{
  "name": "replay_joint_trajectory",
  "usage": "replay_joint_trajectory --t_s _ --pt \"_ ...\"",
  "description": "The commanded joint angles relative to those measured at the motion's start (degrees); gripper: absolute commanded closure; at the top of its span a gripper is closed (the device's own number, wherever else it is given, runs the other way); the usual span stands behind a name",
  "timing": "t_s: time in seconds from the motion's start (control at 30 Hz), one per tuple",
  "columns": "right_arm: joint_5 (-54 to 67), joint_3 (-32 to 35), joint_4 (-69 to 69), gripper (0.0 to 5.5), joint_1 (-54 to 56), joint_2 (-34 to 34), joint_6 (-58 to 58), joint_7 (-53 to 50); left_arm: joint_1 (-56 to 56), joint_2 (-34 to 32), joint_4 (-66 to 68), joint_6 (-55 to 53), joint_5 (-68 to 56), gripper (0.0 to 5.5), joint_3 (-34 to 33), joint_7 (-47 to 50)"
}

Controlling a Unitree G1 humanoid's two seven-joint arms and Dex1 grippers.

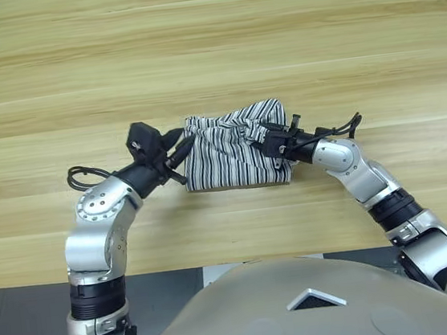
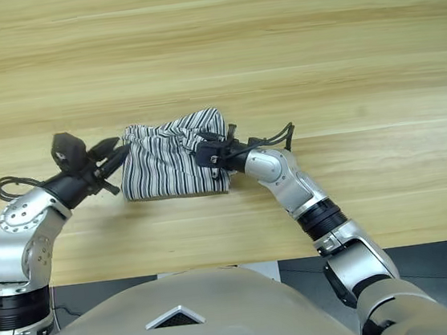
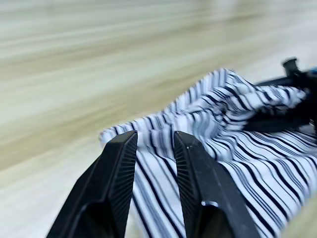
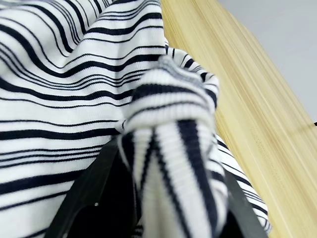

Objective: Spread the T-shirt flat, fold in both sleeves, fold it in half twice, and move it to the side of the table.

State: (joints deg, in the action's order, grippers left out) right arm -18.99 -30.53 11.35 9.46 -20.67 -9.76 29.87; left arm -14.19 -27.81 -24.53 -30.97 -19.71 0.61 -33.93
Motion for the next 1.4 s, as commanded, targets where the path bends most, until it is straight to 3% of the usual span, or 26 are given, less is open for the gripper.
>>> replay_joint_trajectory --t_s 0.03,0.43,0.63,1.07,1.4 --pt "-1.7 -1.2 2.1 3.92 -2.7 -1.7 4.2 2.8 -2.1 -2.6 -0.5 0.9 3.3 4.10 5.9 -2.3" --pt "-1.4 -1.2 1.6 3.92 -2.5 -1.4 4.8 3.5 2.4 -1.5 20.1 10.1 11.8 4.10 12.6 -1.4" --pt "0.1 0.6 0.9 3.92 -1.2 -0.8 5.6 3.3 1.0 -1.4 19.9 11.8 12.1 4.10 14.8 -2.2" --pt "3.1 11.4 -0.5 3.92 4.5 1.3 3.1 -5.5 0.2 -0.4 19.5 12.2 12.3 4.10 17.2 -1.9" --pt "-0.1 10.9 3.2 3.92 4.7 -2.2 3.4 -4.1 -0.2 -0.6 18.7 12.2 12.0 4.10 17.1 -1.8"
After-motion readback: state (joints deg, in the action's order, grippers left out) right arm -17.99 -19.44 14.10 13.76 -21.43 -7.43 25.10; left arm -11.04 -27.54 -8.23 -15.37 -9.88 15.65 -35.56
